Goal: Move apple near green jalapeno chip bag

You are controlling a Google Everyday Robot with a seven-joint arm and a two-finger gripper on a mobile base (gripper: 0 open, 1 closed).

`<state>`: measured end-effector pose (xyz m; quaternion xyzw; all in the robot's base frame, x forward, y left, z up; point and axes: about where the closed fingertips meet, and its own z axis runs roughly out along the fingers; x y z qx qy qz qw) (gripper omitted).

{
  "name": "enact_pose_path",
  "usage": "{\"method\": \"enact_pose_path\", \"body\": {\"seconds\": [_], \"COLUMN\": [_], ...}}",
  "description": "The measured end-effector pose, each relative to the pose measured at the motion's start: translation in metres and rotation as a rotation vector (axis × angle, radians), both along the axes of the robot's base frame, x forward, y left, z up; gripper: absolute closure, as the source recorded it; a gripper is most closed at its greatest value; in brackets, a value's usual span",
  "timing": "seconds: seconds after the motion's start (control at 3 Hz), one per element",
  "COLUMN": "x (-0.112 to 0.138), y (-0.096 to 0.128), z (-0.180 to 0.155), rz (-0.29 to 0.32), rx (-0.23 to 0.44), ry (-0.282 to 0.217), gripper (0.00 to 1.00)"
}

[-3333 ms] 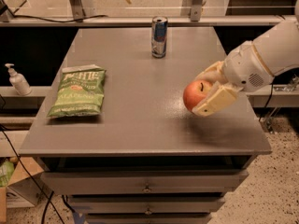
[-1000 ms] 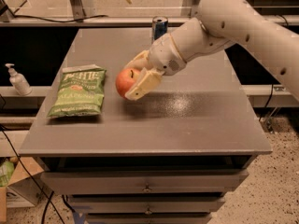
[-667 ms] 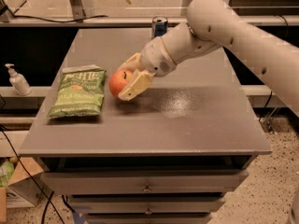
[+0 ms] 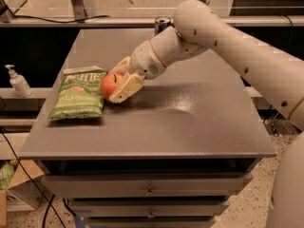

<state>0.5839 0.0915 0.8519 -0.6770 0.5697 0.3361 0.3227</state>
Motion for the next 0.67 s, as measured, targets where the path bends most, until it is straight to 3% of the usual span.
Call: {"method": "enact_pose_path", "body": {"seconds": [0.67], "x": [-0.0060], "y": [0.0178], "z": [0.0142], "rz": [0.056], "rx": [0.006], "ry": [-0.019], "gripper": [0.36]}}
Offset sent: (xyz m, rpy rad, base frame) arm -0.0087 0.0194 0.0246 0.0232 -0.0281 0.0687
